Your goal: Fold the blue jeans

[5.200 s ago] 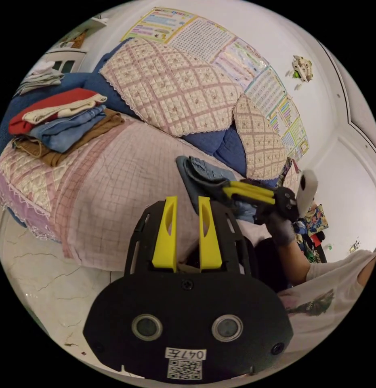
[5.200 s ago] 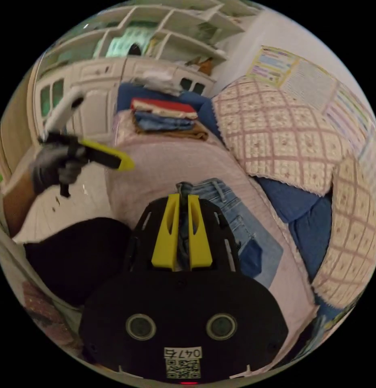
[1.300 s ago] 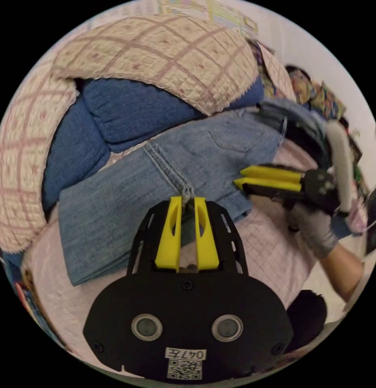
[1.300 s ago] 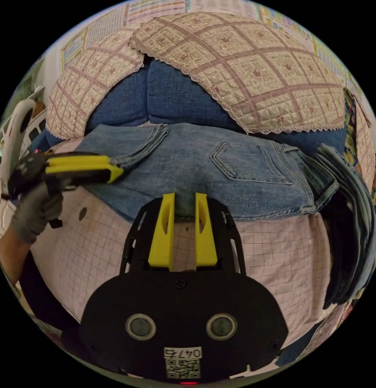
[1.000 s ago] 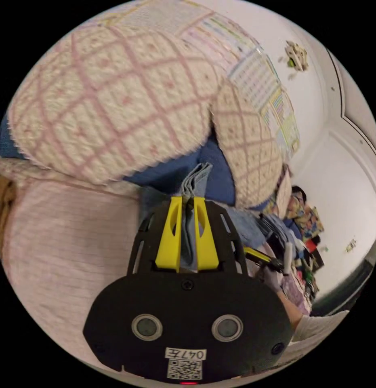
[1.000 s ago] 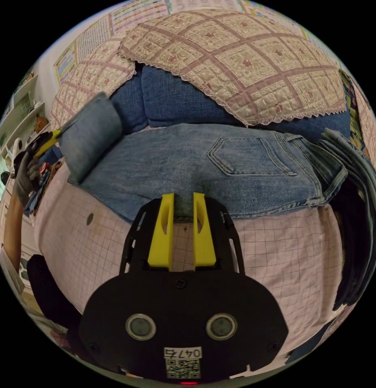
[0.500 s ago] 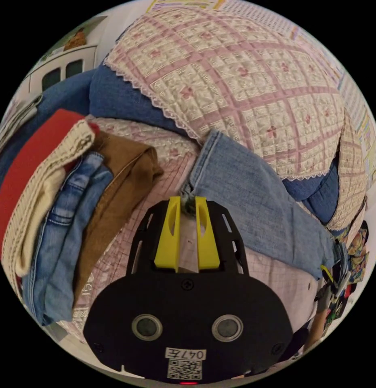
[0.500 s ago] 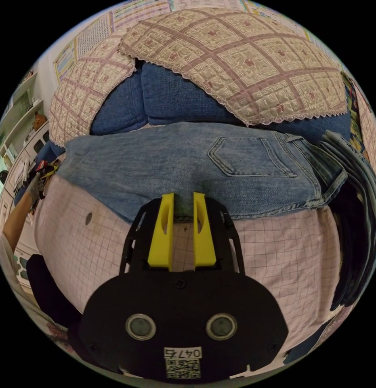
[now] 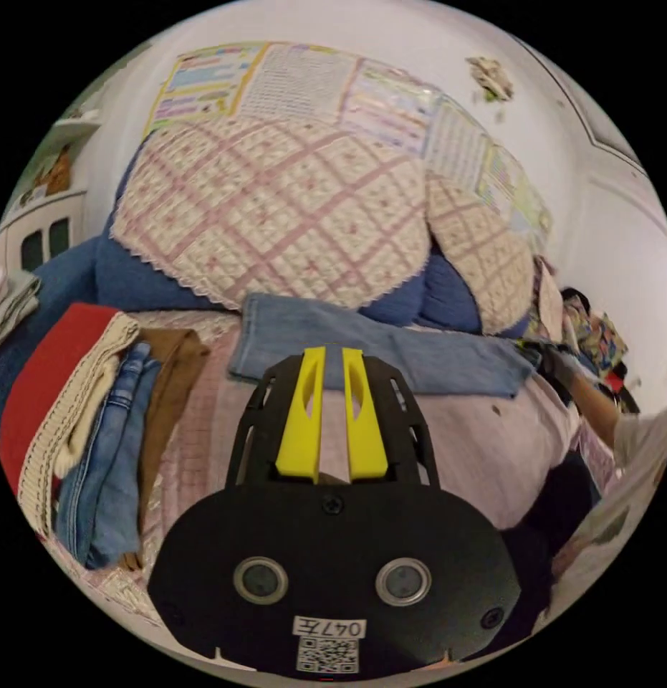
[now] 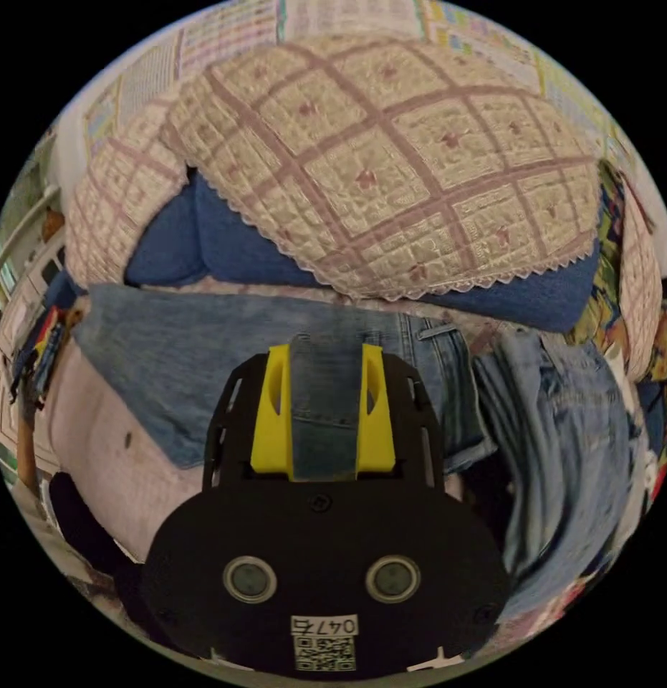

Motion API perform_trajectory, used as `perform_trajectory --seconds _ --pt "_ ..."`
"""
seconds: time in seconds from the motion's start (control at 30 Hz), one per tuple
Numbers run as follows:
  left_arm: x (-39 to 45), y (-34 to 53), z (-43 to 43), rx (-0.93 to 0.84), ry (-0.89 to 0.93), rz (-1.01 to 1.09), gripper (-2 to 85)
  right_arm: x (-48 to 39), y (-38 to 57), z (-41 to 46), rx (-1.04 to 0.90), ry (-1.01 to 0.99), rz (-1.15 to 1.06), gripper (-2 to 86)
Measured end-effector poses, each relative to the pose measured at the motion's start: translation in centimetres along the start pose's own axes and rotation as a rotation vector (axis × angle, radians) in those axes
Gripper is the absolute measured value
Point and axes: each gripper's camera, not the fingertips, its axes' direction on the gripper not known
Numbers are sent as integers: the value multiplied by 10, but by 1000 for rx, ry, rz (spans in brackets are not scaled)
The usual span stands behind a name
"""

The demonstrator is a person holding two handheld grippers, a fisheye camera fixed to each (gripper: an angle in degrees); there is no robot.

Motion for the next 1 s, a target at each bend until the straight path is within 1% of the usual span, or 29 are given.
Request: perform_trajectory --seconds 0.07,0.13,0.2,0.3,0.37,0.43,0.47,0.5,0.57,0.6,0.63,0.67,0.7,0.73,0.77,0.8,0.87,1.0 --pt "18 30 -2 -9 42 -43 32 0 -28 28 -118 -18 -82 96" --pt "35 57 -5 -17 60 -70 23 -2 -43 48 -187 -53 -110 99" --pt "60 80 -7 -68 0 -33 17 -5 -54 58 -199 -69 -138 103" --pt "83 93 -7 -160 -66 43 14 -13 -63 73 -208 -17 -192 105" --pt "91 96 -6 -189 -92 84 16 -19 -57 93 -294 16 -235 89" --pt "98 96 -2 -198 -147 130 22 -24 -48 88 -253 35 -235 56" --pt "102 95 2 -194 -201 153 28 -30 -40 82 -229 70 -258 25" --pt "106 93 7 -176 -251 171 36 -34 -36 77 -212 78 -287 18" --pt "110 88 18 -136 -274 202 47 -51 -10 52 -99 170 -348 0" --pt "109 82 28 -122 -267 203 52 -55 -2 43 -61 186 -357 -2" --pt "109 79 33 -120 -257 198 54 -63 18 22 29 202 -373 -3" --pt "106 73 44 -114 -226 180 56 -71 43 -1 126 203 -400 -5" --pt "101 68 52 -94 -185 146 58 -75 57 -14 174 199 -418 -5" --pt "98 66 55 -81 -158 123 58 -83 89 -36 252 187 -451 -6" --pt "89 64 60 -54 -91 69 59 -90 123 -56 314 179 -476 -7" --pt "76 63 65 -28 -21 4 61 -93 141 -64 337 173 -487 -7" --pt "53 65 76 4 48 -106 66 -103 207 -85 388 140 -509 -8" --pt "-9 59 125 -23 167 -374 100 -110 265 -86 354 104 -488 -8"
